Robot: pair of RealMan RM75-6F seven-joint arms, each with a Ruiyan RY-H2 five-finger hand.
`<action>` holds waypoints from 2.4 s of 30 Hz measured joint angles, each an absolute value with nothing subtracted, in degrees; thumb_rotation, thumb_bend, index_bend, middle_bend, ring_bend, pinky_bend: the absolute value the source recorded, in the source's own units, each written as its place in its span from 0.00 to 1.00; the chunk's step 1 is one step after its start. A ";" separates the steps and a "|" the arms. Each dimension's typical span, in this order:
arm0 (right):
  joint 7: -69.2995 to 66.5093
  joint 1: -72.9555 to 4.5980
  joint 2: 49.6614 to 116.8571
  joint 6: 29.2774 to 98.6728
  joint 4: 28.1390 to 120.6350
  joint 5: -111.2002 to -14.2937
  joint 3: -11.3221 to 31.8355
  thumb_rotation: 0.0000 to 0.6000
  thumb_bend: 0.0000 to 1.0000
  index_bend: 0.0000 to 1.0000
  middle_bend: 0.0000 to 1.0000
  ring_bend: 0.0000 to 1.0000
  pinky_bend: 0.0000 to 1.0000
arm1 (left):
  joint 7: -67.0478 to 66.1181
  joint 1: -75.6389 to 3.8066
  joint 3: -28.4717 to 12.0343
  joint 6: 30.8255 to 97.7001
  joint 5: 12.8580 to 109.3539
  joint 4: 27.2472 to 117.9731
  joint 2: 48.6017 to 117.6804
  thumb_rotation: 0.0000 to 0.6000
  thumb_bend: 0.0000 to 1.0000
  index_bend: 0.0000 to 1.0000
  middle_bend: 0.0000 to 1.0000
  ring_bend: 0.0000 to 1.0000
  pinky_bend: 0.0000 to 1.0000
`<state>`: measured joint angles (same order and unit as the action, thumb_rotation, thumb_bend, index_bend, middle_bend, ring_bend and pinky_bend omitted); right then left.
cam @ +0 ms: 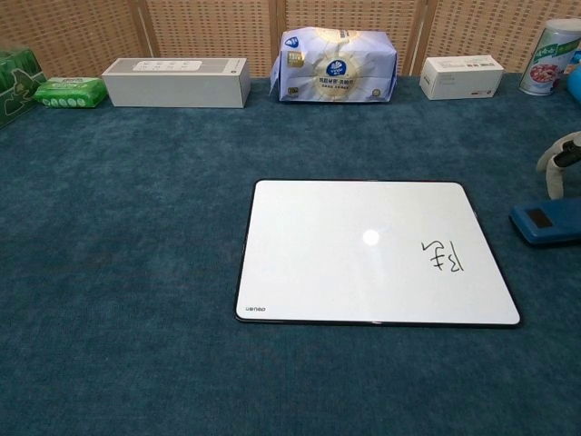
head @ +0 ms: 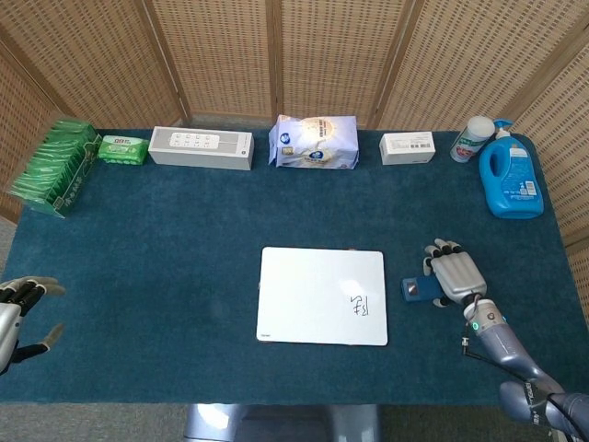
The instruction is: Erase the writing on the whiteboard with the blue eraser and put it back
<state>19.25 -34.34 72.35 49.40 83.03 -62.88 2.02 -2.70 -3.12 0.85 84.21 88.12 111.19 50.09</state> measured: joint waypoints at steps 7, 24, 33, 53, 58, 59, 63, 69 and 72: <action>18.78 -34.38 71.60 49.06 84.62 -61.94 2.61 1.00 0.16 0.85 0.28 0.14 0.22 | -3.10 -3.46 0.68 83.66 87.80 111.24 50.31 1.00 0.36 0.34 0.31 0.25 0.22; 22.18 -35.51 65.43 51.28 103.01 -61.69 4.16 1.00 0.16 0.87 0.30 0.19 0.23 | -4.82 -5.18 -0.47 82.25 87.34 112.07 50.02 1.00 0.36 0.34 0.31 0.25 0.22; 30.70 -38.21 69.32 53.72 108.95 -60.68 4.40 1.00 0.18 0.86 0.30 0.16 0.14 | -3.51 -5.57 -1.23 82.44 86.74 111.54 49.47 1.00 0.36 0.34 0.31 0.25 0.22; 33.29 -41.24 82.37 57.86 100.08 -61.97 4.55 1.00 0.17 0.85 0.16 0.00 0.00 | -0.84 -4.40 -0.42 83.48 87.02 110.21 48.70 1.00 0.36 0.34 0.31 0.25 0.20; 28.62 -40.26 83.69 58.25 95.54 -65.77 3.78 1.00 0.17 0.85 0.16 0.00 0.00 | -1.01 -4.25 -0.34 83.78 87.33 110.58 48.39 1.00 0.36 0.34 0.31 0.25 0.20; 27.86 -40.11 83.85 58.14 94.74 -66.42 3.53 1.00 0.16 0.85 0.16 0.00 0.00 | -1.03 -4.21 -0.34 83.86 87.38 110.66 48.33 1.00 0.36 0.34 0.31 0.25 0.20; 25.17 -39.65 84.48 57.02 91.39 -68.23 2.47 1.00 0.16 0.85 0.16 0.00 0.00 | -1.14 -3.93 -0.22 84.28 87.63 111.00 48.08 1.00 0.36 0.34 0.31 0.25 0.20; 22.63 -38.61 85.13 56.18 88.60 -70.11 1.14 1.00 0.16 0.85 0.16 0.00 0.00 | -1.36 -3.76 -0.15 84.56 87.83 111.35 47.87 1.00 0.36 0.34 0.31 0.25 0.20; 22.16 -37.94 85.00 56.06 88.30 -70.64 0.55 1.00 0.16 0.85 0.16 0.00 0.00 | -1.46 -3.86 -0.22 84.56 88.05 111.48 47.88 1.00 0.36 0.34 0.31 0.25 0.20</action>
<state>22.16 -37.94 85.00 56.06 88.30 -70.64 0.55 -1.46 -3.86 -0.22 84.56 88.05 111.48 47.88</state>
